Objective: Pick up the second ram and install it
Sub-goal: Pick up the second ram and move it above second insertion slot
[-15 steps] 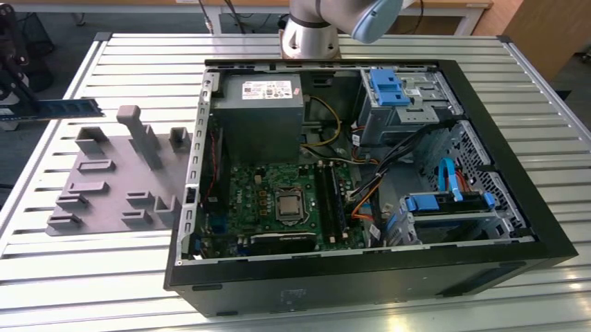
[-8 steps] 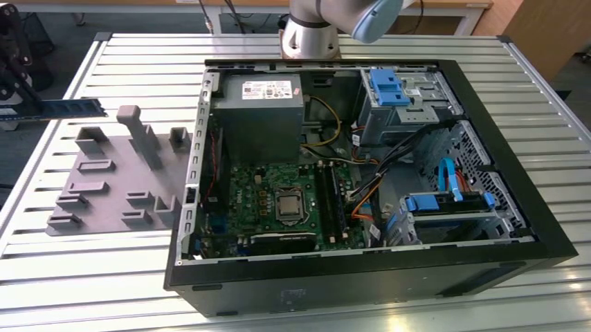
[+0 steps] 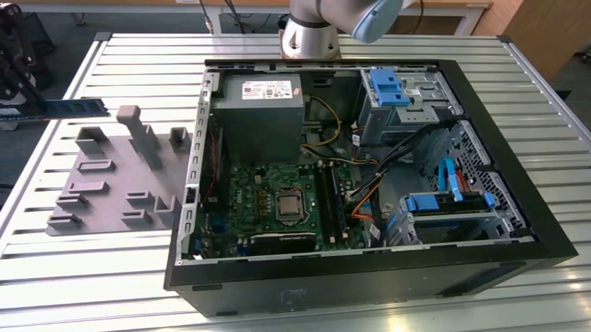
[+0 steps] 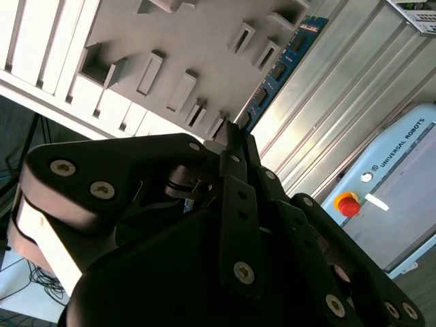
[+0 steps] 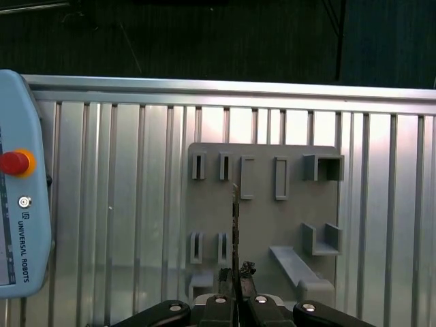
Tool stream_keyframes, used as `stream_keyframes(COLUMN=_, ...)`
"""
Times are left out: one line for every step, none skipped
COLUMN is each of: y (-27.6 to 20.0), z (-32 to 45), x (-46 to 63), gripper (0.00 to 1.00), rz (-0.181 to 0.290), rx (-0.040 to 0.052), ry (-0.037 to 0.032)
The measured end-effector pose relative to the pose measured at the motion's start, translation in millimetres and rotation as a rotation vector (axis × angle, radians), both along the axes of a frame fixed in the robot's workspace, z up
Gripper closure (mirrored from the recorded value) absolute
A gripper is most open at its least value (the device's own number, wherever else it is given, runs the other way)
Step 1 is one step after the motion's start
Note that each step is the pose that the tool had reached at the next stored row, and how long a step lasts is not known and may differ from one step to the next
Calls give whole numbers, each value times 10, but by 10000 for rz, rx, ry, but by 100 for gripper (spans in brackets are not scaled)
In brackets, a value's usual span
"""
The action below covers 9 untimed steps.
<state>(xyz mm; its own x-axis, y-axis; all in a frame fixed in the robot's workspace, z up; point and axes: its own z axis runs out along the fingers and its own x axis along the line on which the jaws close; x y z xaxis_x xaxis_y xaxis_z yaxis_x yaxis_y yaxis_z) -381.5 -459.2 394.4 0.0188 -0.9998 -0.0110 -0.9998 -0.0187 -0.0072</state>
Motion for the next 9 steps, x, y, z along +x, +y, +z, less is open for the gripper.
stream_keyframes(y=0, z=0, x=4, gripper=86, rz=0, rx=0, ry=0)
stream_keyframes(y=0, z=0, x=8, gripper=86, rz=0, rx=0, ry=0)
stream_keyframes(y=0, z=0, x=13, gripper=86, rz=0, rx=0, ry=0)
stream_keyframes(y=0, z=0, x=17, gripper=86, rz=0, rx=-1, ry=-1)
stream_keyframes(y=0, z=0, x=21, gripper=86, rz=0, rx=0, ry=0)
stream_keyframes(y=0, z=0, x=25, gripper=86, rz=0, rx=1, ry=-1)
stream_keyframes(y=0, z=0, x=29, gripper=86, rz=0, rx=0, ry=0)
stream_keyframes(y=0, z=0, x=33, gripper=86, rz=0, rx=1, ry=0)
stream_keyframes(y=0, z=0, x=37, gripper=86, rz=0, rx=0, ry=0)
